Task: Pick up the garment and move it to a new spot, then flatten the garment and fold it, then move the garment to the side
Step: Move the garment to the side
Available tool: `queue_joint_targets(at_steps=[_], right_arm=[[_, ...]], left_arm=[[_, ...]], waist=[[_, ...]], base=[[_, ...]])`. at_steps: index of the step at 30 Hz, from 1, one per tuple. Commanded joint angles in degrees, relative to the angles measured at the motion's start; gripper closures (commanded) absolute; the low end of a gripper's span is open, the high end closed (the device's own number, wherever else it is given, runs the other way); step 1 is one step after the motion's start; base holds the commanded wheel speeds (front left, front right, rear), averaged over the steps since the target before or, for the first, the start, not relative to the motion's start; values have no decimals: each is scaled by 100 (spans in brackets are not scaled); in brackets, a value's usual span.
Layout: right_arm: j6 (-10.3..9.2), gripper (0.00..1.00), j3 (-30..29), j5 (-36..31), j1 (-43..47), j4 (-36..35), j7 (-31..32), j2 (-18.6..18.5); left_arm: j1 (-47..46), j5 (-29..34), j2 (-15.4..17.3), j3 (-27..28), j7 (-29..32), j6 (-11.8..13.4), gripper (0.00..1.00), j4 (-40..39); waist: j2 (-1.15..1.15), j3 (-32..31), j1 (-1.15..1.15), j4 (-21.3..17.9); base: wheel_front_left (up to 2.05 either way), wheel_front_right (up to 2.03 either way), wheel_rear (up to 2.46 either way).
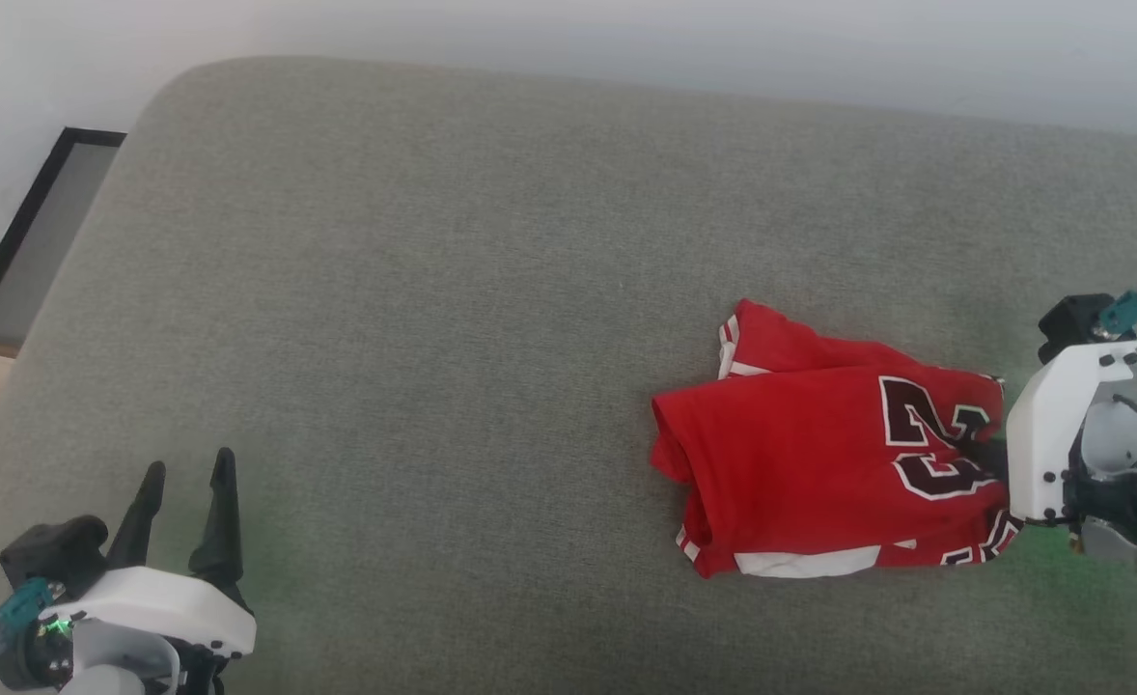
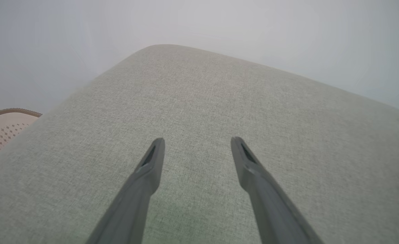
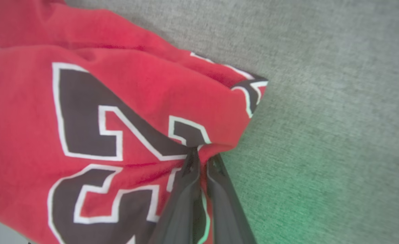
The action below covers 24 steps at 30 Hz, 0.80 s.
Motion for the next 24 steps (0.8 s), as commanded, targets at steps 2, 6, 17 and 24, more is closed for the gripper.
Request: queue_joint_targets(at_steps=[2, 6, 17, 24], right_arm=[[-1, 100, -113, -80, -18, -77, 24, -4], [-1, 100, -364, -223, -145, -241, 85, -132], [0, 100, -900, -505, -552, -290, 49, -517], [0, 100, -1138, -685, -971, -100, -333, -881]], left_arm=[[-151, 59, -10, 26, -23, -27, 0, 9], [-263, 101, 14, 28, -23, -54, 0, 6], [-630, 186, 35, -141, -22, -81, 0, -54], [-980, 238, 74, -293, -22, -83, 0, -115]], waist=[[0, 36, 0, -62], [0, 113, 0, -198], [0, 351, 0, -644], [0, 573, 0, -1023]], base=[[0, 0, 0], [0, 0, 0], [0, 0, 0], [0, 0, 0]])
